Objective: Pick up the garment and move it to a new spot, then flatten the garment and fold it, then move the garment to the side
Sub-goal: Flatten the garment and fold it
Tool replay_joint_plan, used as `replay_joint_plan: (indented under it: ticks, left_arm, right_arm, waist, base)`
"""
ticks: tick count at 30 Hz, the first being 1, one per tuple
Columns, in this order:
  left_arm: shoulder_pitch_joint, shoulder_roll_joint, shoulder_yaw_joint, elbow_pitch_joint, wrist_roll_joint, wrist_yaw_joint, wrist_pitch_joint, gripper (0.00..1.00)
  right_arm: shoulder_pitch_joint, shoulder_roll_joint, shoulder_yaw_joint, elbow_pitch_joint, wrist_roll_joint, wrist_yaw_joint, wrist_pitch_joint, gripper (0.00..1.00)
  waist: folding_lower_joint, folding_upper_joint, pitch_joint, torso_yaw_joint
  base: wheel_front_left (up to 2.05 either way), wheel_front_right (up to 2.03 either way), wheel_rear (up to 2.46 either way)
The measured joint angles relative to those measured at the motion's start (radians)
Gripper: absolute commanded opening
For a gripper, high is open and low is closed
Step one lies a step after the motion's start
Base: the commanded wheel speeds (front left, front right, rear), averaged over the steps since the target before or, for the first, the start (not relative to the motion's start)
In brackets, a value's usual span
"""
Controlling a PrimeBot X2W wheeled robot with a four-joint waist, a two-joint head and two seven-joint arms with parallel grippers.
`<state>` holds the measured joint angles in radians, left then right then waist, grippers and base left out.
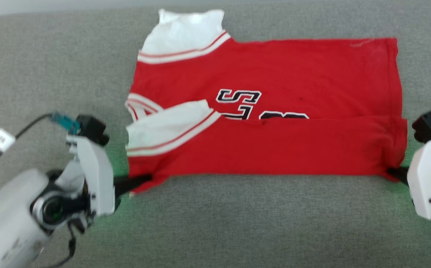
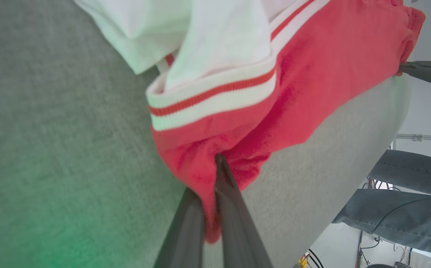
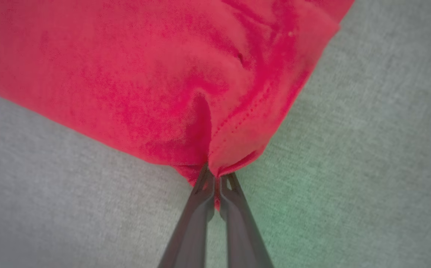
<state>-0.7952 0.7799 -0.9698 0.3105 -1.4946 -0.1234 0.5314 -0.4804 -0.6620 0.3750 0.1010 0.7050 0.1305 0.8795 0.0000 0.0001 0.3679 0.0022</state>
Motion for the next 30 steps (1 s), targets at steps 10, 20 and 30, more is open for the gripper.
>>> replay_joint_plan:
  ticks: [10, 20, 30]
  left_arm:
    - [0.168, 0.161, -0.007, -0.271, -0.009, 0.043, -0.069, 0.00]
    - [0.300, 0.236, -0.030, -0.476, 0.002, 0.132, -0.152, 0.00]
    - [0.363, 0.242, 0.006, -0.491, 0.003, 0.166, -0.289, 1.00]
  right_arm:
    - [0.130, -0.170, 0.035, -0.112, 0.142, 0.000, -0.008, 0.00]
    - [0.258, -0.268, 0.000, -0.152, 0.201, 0.000, -0.059, 0.15]
    - [0.337, -0.185, -0.138, -0.167, 0.200, 0.000, -0.211, 1.00]
  waist:
    - [0.0000, 0.0000, -0.056, 0.012]
    - [0.0000, -0.0001, -0.103, 0.023]
    - [0.0000, 0.0000, -0.146, 0.033]
  base:
    - [0.00, 0.00, 0.00]
    - [0.00, 0.00, 0.00]
    - [0.00, 0.00, 0.00]
